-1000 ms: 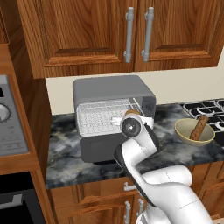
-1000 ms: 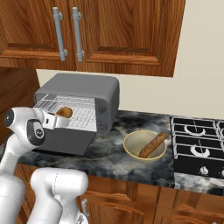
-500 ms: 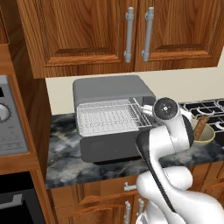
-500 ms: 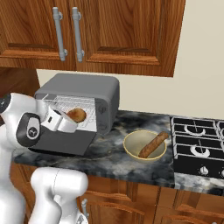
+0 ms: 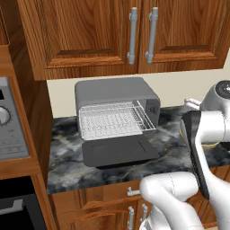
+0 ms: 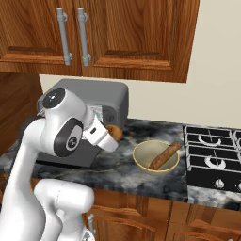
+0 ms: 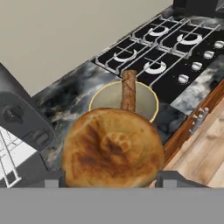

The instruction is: Pick up the heated bread from the toaster oven and place it in the bowl. Then move the bread bowl to the dining counter.

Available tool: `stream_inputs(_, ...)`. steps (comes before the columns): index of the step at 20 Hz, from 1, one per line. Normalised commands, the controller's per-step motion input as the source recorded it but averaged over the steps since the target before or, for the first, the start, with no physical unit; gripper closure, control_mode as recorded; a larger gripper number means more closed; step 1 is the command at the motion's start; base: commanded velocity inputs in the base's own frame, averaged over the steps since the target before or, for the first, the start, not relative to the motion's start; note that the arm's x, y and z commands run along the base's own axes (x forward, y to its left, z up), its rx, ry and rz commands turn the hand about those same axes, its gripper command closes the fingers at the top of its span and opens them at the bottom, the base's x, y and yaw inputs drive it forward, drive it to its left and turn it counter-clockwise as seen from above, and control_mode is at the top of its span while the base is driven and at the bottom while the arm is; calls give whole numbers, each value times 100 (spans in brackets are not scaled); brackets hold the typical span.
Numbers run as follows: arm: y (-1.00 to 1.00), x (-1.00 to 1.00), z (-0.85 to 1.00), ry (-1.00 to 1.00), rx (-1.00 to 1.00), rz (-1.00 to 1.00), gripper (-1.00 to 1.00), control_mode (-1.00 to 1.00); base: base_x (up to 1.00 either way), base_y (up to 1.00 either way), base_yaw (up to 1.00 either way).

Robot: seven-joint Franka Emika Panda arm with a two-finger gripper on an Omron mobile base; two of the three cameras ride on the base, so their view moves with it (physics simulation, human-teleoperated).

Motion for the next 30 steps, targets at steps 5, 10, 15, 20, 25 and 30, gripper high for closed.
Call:
stream_inputs(5,-61,12,-32,11,4,-1,100,-100,0,0,0)
stream_inputs(10,-44,22,-65,18,5,-5,100,-100,0,0,0)
stream_inputs(15,-57,46,-62,15,13,-5,100,-100,0,0,0)
stream_inputs(20,-43,65,-51,1,5,-1,100,-100,0,0,0)
stream_inputs(25,-8,81,-37,0,0,0,100,-100,0,0,0)
stream_inputs(30,-8,68,-42,0,0,0,100,-100,0,0,0)
